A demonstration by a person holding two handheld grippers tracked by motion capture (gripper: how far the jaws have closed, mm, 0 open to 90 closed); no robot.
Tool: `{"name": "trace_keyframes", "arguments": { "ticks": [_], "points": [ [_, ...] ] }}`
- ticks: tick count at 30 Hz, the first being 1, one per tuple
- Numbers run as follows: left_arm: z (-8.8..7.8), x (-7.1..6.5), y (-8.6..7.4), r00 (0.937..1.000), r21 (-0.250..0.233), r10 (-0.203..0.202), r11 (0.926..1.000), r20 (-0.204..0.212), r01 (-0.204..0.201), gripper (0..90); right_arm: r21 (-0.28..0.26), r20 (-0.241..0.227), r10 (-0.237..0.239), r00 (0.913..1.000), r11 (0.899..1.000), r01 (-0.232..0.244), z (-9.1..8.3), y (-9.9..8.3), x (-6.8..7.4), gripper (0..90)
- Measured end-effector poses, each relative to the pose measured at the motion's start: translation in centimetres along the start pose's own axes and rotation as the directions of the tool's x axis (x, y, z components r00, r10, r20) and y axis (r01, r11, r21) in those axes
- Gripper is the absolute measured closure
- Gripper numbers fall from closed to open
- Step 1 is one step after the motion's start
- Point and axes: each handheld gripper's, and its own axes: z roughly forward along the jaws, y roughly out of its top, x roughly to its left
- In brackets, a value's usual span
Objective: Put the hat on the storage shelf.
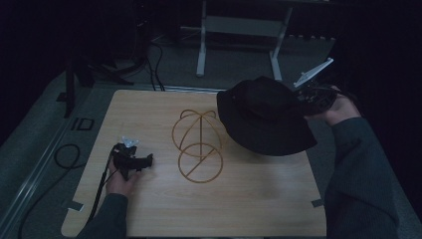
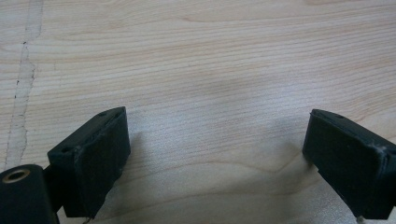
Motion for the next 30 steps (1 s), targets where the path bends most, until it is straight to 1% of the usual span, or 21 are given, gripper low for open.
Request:
{"name": "trace_keyframes", "arguments": {
  "ticks": [4,6,9,10,18,25,30],
  "points": [
    [0.0,0.0,0.0,1.0,-0.001,-0.002,1.0,0.0,0.002,7.7,-0.006,0.007,-0.002,1.0,1.0,0.002,-0.6,-0.1,0.0,86.4],
    [0.0,0.0,0.0,1.0,-0.001,-0.001,1.0,0.0,0.001,7.6,-0.024,-0.001,-0.004,1.0,1.0,0.004,-1.1,-0.1,0.0,86.4],
    [0.0,0.0,0.0,1.0,-0.002,-0.001,1.0,0.0,0.001,7.7,-0.033,-0.007,-0.01,0.9999,0.999,0.009,-1.3,0.0,0.0,86.4],
    [0.0,0.0,0.0,1.0,-0.001,-0.001,1.0,0.0,0.001,7.7,-0.036,-0.011,-0.02,0.9997,0.999,0.02,-1.6,0.1,0.2,86.4],
    [0.0,0.0,0.0,1.0,-0.001,-0.001,1.0,0.0,0.001,7.7,-0.043,-0.019,-0.045,0.9988,0.998,0.044,-2.1,0.3,0.3,86.4],
    [0.0,0.0,0.0,1.0,0.0,-0.001,1.0,0.001,0.001,7.7,-0.062,-0.027,-0.049,0.9984,0.997,0.047,-2.8,0.3,0.3,86.4],
    [0.0,0.0,0.0,1.0,0.0,-0.001,1.0,0.001,0.001,7.7,-0.064,-0.035,-0.07,0.9969,0.996,0.068,-3.2,0.4,0.5,86.4]
  ]
}}
